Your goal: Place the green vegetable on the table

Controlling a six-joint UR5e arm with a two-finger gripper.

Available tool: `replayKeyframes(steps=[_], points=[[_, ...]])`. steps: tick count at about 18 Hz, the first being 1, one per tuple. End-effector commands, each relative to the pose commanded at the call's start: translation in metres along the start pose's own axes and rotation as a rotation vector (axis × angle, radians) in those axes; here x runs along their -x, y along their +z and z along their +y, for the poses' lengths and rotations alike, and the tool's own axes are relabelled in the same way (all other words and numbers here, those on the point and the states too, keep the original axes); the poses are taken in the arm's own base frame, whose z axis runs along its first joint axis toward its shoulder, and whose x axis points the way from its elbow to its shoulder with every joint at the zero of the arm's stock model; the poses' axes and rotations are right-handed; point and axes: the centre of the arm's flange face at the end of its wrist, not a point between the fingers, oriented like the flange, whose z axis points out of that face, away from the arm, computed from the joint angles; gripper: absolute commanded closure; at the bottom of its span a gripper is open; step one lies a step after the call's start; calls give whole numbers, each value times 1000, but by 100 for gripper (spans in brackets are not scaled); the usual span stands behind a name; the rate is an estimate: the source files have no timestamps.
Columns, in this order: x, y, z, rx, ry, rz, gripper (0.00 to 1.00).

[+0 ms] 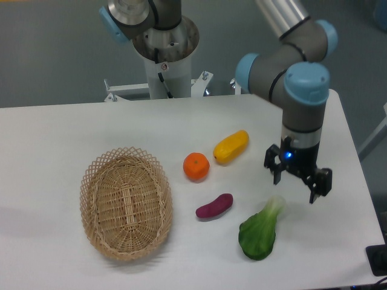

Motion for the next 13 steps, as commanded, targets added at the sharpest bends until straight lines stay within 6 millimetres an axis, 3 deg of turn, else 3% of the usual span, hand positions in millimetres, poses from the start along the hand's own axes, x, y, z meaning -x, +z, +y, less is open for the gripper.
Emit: replayKeyframes(steps=[4,13], points=[[-2,-2,13,6,20,24,0],[-2,-8,12,3,19,12,0]])
